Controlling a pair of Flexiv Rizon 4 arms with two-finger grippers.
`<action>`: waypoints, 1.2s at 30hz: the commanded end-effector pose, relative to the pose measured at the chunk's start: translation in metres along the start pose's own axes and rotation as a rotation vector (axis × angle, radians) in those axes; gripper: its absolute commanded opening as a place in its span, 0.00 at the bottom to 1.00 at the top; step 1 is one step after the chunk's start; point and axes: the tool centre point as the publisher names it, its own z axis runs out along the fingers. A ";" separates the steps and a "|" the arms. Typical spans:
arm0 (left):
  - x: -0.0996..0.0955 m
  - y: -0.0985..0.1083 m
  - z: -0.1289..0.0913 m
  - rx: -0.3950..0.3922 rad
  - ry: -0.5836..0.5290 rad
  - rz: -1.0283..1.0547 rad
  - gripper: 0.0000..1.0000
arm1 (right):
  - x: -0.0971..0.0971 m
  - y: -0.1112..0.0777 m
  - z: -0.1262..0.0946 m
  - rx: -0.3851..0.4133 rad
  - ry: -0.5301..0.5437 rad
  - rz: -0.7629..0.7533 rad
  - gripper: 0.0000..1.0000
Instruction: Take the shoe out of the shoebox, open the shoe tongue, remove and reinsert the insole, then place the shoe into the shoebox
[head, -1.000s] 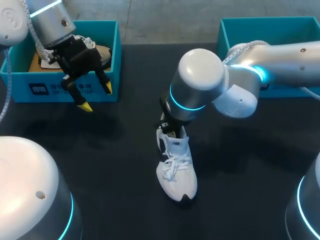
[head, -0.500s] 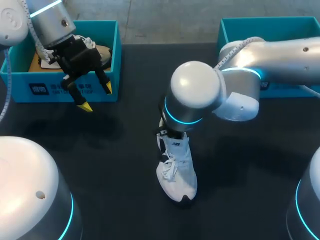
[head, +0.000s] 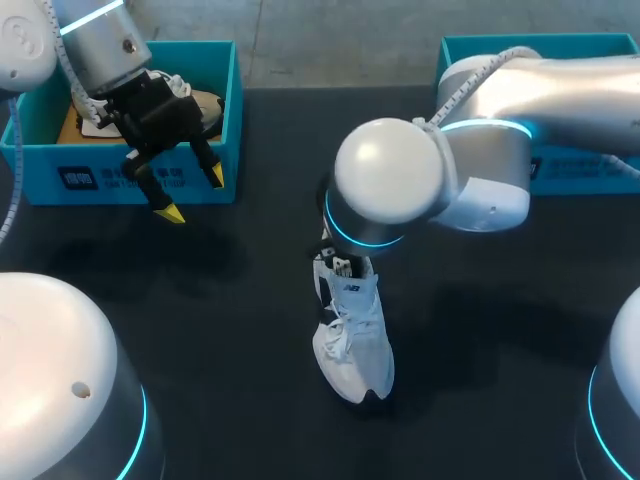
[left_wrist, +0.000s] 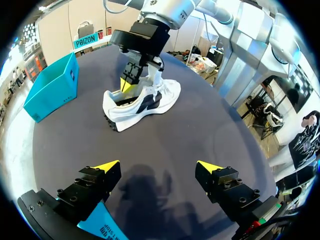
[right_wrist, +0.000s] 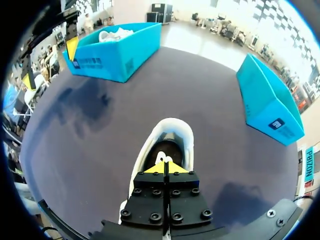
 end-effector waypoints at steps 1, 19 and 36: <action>0.000 0.000 0.000 -0.002 0.000 0.001 1.00 | 0.003 -0.003 -0.001 0.025 -0.009 -0.008 0.00; 0.000 0.000 0.000 -0.002 0.000 0.001 1.00 | 0.009 -0.040 0.053 0.192 0.087 0.027 0.00; 0.000 0.000 0.000 -0.002 0.000 0.001 1.00 | 0.011 -0.018 0.007 0.163 0.026 0.002 0.00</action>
